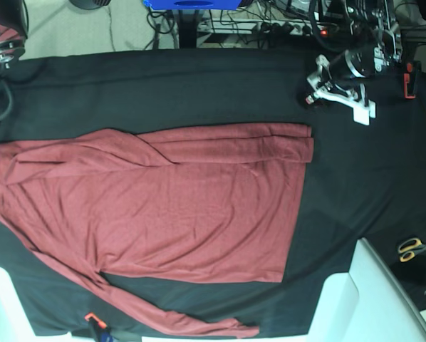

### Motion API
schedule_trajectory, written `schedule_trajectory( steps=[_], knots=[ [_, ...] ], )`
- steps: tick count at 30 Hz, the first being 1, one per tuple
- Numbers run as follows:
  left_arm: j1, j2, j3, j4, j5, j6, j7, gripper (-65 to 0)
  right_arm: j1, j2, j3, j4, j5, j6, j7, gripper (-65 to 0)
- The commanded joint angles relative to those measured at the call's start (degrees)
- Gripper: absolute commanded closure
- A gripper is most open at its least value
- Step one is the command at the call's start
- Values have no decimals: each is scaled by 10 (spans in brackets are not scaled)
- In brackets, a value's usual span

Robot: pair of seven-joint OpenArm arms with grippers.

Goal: Fold the T-shirt properly

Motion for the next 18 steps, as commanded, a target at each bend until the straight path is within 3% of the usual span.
schedule_trajectory(
  steps=[1, 8, 12, 18],
  knots=[
    [2, -5, -4, 8, -8, -6, -2, -244, 9, 14, 1, 8, 7, 3, 4, -377],
    [2, -5, -7, 8, -8, -6, -2, -244, 9, 14, -3, 17, 7, 3, 3, -377],
    [1, -5, -4, 9, -8, -6, -2, -244, 20, 14, 1, 35, 7, 6, -39, -377],
    [1, -5, -7, 12, -8, -6, -2, -244, 24, -5, 0, 84, 7, 6, -47, -377]
  ],
)
